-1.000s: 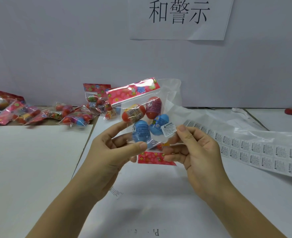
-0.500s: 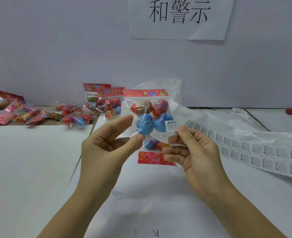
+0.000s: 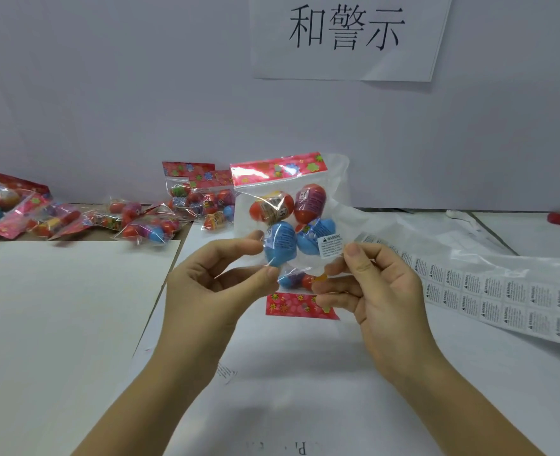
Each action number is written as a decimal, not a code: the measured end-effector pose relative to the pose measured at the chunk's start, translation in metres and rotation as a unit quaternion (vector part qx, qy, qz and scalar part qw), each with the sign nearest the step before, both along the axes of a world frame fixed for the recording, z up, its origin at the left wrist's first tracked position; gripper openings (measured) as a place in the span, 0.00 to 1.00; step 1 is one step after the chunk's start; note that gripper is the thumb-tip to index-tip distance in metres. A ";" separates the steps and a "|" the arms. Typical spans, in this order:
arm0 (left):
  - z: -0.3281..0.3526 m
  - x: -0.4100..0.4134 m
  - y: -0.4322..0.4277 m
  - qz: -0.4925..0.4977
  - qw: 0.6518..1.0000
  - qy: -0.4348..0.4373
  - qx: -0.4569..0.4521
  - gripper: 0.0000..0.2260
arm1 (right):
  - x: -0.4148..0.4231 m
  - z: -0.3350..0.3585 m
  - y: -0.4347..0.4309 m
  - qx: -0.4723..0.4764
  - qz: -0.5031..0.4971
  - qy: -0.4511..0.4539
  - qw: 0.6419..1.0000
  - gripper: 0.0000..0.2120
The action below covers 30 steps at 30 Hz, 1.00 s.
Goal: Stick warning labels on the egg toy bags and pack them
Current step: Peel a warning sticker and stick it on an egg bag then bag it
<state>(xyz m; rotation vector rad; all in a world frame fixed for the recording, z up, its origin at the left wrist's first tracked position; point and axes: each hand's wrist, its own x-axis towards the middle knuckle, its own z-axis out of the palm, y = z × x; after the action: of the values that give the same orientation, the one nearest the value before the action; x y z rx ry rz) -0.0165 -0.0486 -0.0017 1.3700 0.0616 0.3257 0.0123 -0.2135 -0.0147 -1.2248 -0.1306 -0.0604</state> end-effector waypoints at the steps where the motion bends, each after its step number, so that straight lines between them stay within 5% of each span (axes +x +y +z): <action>1: -0.001 0.001 0.000 -0.004 0.999 0.007 -0.031 0.18 | -0.001 0.000 0.000 -0.006 0.004 -0.014 1.000 0.11; 5: 0.000 0.002 -0.003 -0.042 0.990 0.060 -0.118 0.29 | -0.005 -0.001 0.003 -0.038 0.030 -0.060 0.997 0.09; 10: -0.001 0.001 -0.003 -0.040 0.997 0.037 -0.047 0.21 | -0.001 0.000 -0.001 -0.023 0.063 -0.010 0.998 0.02; 14: -0.004 -0.001 -0.004 -0.082 0.996 0.014 0.031 0.15 | 0.002 0.003 -0.004 -0.029 0.113 0.021 0.993 0.17; 20: -0.005 0.000 -0.010 -0.044 0.996 -0.024 0.079 0.06 | 0.001 0.001 -0.002 -0.063 0.101 0.004 0.993 0.19; 30: -0.007 0.001 -0.004 -0.049 0.996 0.055 -0.046 0.14 | 0.000 -0.001 0.000 -0.045 0.130 0.015 0.990 0.17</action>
<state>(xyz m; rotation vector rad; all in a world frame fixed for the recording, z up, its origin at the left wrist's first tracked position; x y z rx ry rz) -0.0155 -0.0529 -0.0084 1.2947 0.0989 0.1644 0.0127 -0.2131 -0.0153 -1.2892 -0.2686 0.1915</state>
